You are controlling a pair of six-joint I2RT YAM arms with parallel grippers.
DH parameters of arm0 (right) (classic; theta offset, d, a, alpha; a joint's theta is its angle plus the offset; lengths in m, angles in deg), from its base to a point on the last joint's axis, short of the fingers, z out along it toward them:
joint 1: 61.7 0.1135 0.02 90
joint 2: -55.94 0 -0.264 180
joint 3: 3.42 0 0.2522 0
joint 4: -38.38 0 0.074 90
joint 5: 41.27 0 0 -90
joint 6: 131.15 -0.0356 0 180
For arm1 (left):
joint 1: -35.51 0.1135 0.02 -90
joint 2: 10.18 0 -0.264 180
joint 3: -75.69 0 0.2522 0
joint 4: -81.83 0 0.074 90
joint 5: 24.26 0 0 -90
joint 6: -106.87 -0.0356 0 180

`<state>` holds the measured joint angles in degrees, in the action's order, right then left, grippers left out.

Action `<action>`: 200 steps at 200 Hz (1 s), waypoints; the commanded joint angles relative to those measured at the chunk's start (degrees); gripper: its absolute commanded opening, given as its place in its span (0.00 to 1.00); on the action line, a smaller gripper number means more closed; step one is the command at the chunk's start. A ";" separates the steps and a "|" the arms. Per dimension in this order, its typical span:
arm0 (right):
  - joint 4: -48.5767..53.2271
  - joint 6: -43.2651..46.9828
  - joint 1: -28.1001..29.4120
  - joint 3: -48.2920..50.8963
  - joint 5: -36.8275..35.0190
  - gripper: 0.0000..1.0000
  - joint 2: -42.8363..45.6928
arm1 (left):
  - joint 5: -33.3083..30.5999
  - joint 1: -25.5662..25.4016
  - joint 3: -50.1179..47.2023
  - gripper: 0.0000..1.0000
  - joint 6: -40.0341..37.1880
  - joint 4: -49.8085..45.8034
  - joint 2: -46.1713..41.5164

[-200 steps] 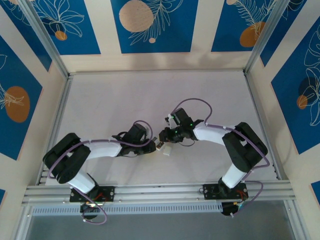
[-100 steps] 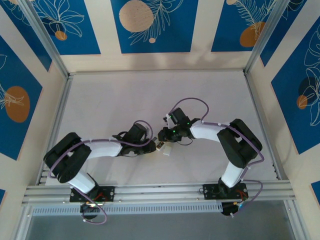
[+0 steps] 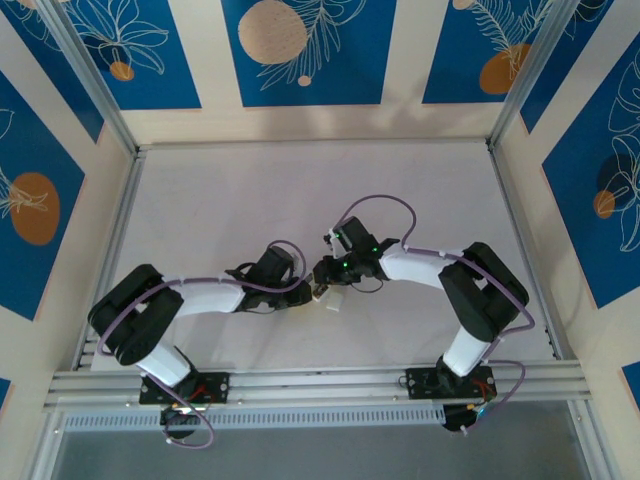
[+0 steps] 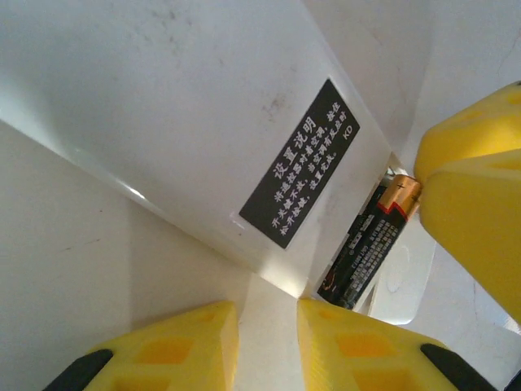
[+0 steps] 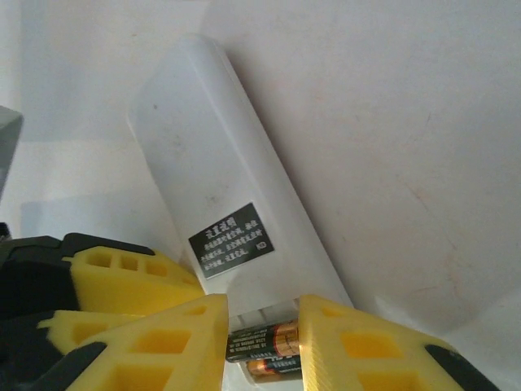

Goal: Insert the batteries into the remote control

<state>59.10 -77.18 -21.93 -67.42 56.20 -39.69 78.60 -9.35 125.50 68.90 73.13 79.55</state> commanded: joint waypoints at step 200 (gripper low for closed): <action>4.12 -9.53 -1.12 1.77 0.76 0.30 3.66 | -1.03 0.03 -0.17 0.33 0.19 1.03 -0.83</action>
<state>60.19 -82.01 -22.83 -65.89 56.65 -36.74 78.97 -9.35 125.72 69.03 73.18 79.49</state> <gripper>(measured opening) 0.302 0.331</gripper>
